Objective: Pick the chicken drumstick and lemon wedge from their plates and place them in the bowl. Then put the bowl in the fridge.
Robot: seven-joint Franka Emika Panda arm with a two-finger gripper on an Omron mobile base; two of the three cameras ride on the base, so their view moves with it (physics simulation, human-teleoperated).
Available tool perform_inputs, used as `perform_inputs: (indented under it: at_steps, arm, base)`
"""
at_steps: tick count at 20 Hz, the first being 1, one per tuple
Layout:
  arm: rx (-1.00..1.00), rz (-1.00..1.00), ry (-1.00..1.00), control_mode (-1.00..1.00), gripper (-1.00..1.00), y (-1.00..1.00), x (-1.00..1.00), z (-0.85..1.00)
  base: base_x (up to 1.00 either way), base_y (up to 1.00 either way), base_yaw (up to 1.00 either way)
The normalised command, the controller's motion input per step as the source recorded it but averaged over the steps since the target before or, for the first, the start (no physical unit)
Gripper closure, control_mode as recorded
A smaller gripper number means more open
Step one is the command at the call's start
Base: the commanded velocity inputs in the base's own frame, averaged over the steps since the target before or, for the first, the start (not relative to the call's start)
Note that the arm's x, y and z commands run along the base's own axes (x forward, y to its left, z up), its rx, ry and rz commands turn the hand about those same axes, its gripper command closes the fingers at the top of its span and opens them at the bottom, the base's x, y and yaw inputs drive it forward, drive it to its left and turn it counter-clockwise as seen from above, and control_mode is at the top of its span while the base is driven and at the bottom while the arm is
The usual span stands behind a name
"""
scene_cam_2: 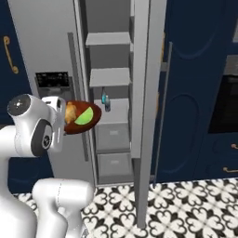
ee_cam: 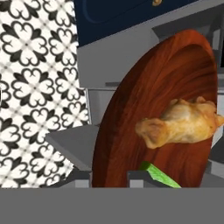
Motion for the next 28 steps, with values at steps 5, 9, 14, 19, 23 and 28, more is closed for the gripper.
perform_inputs:
  at_steps: [5, 9, 14, 19, 23, 28]
  arm:
    - [0.00, 0.00, 0.00, 1.00, 1.00, 0.00, 0.00, 0.00]
    - [0.00, 0.00, 0.00, 1.00, 1.00, 0.00, 0.00, 0.00]
    - [0.00, 0.00, 0.00, 1.00, 1.00, 0.00, 0.00, 0.00]
    - [0.00, 0.00, 0.00, 1.00, 1.00, 0.00, 0.00, 0.00]
    - [0.00, 0.00, 0.00, 1.00, 1.00, 0.00, 0.00, 0.00]
    - [0.00, 0.00, 0.00, 1.00, 1.00, 0.00, 0.00, 0.00]
  base:
    - [0.56, 0.02, 0.00]
    - [0.65, 0.00, 0.00]
    - [0.46, -0.09, -0.05]
    - [0.43, -0.10, -0.14]
    - [0.41, -0.30, -0.14]
    - [0.45, -0.18, -0.02]
